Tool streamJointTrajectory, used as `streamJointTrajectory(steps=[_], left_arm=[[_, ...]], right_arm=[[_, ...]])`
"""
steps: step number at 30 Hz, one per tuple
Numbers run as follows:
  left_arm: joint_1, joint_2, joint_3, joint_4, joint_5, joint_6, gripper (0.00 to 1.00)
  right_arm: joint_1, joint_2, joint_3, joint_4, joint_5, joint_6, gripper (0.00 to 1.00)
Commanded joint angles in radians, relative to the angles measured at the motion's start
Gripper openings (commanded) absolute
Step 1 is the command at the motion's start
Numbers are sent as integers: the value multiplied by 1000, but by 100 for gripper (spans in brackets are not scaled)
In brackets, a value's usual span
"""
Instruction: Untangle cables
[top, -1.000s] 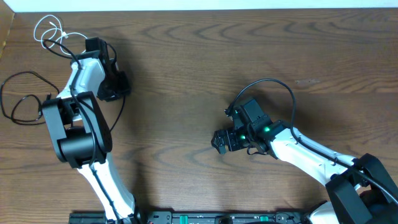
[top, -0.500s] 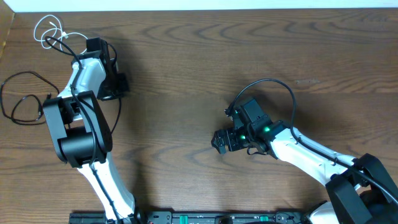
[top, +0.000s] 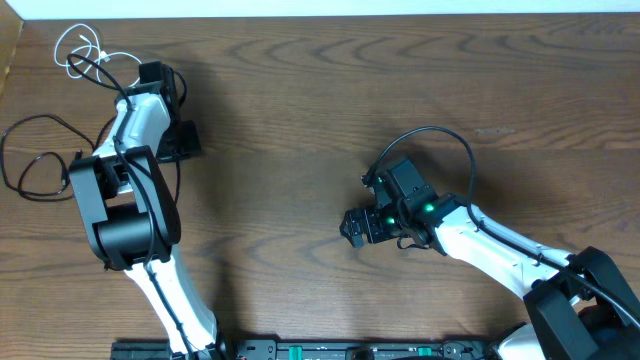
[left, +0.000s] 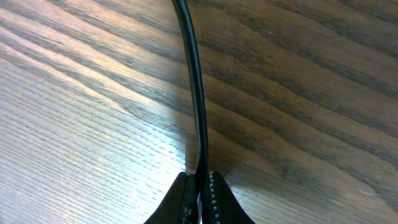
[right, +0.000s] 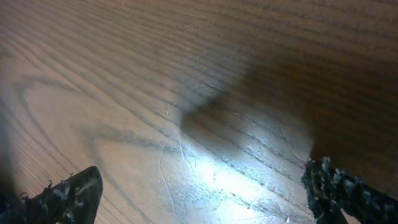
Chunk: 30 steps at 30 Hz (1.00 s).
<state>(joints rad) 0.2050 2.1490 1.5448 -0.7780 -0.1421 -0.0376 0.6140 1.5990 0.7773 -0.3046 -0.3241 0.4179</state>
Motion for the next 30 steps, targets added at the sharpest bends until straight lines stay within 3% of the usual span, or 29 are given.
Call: streamJointTrajectory(steps=[1,2,3,8,12,30], left_arm=[[2,19,-3,-3,-31,-28,21],[2,19,-3,-2,-27,-28,36],[2,19,-3,1,-27,-34,42],[2,-3,9,5,-27,-60,43],[4,-68,39,8,-26,-156,44],[70,-9,-56,16,-27,-132,44]], right_arm=[[16,5,-3,-2,4,8,99],[16,5,-3,-2,4,8,99],[16,5,-3,-2,4,8,99],[16,5,-3,-2,5,8,99],[16,5,-3,-2,5,8,99],[16,5,-3,-6,5,8,99]])
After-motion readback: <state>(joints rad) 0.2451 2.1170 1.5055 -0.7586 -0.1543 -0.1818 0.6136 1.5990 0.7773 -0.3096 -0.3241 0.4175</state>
